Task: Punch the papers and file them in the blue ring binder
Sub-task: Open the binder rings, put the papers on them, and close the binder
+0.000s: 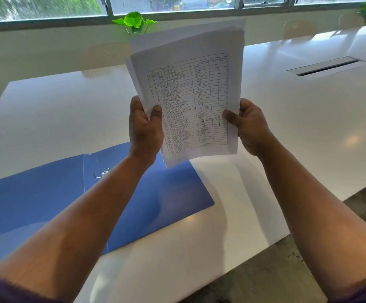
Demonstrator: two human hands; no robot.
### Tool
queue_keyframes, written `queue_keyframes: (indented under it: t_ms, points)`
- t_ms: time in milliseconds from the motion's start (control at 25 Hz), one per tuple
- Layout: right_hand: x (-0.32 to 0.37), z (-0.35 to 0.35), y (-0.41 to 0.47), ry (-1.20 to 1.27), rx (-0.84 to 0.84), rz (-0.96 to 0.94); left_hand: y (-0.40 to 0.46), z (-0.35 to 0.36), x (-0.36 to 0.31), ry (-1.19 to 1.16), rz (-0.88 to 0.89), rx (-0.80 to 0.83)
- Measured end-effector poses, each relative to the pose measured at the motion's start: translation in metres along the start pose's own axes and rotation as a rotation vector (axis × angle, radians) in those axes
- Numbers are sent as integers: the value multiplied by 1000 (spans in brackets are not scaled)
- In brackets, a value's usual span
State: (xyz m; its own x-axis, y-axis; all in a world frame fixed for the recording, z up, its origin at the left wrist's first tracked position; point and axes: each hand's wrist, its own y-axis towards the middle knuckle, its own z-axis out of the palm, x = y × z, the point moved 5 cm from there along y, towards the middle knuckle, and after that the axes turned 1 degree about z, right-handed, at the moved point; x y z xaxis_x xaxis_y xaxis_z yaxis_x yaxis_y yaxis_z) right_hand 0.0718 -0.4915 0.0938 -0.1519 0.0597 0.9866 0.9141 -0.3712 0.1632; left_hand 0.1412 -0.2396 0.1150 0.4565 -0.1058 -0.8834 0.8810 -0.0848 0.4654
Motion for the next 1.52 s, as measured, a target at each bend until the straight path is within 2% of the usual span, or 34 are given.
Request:
queue_keyframes:
  t_ms: [120, 320, 440, 640, 880, 1040, 1240, 1400, 1520]
  points:
    - [-6, 9, -4, 41, 49, 27, -2, -6, 1, -39, 36, -1]
    - [-21, 23, -14, -20, 118, 97, -14, -7, 21, -64, -81, 88]
    - [-15, 30, -14, -53, 112, 81, -15, -8, 20, -60, -103, 88]
    - [-7, 38, -11, 11, 130, 39, -8, -20, 13, -54, -31, 19]
    - [-16, 41, -16, -18, 112, 69, -14, -17, 22, -20, -98, 85]
    - [-9, 40, -14, -8, 91, 42, -11, -20, 18, -18, -87, 20]
    - [-22, 35, -21, -80, 102, 81, -22, -14, 38, 31, -211, 108]
    - [-5, 16, -20, -103, 17, -1, -10, 14, 30, -4, -180, 163]
    - [2, -5, -27, -94, -105, -50, -2, 49, 29, -57, -244, 168]
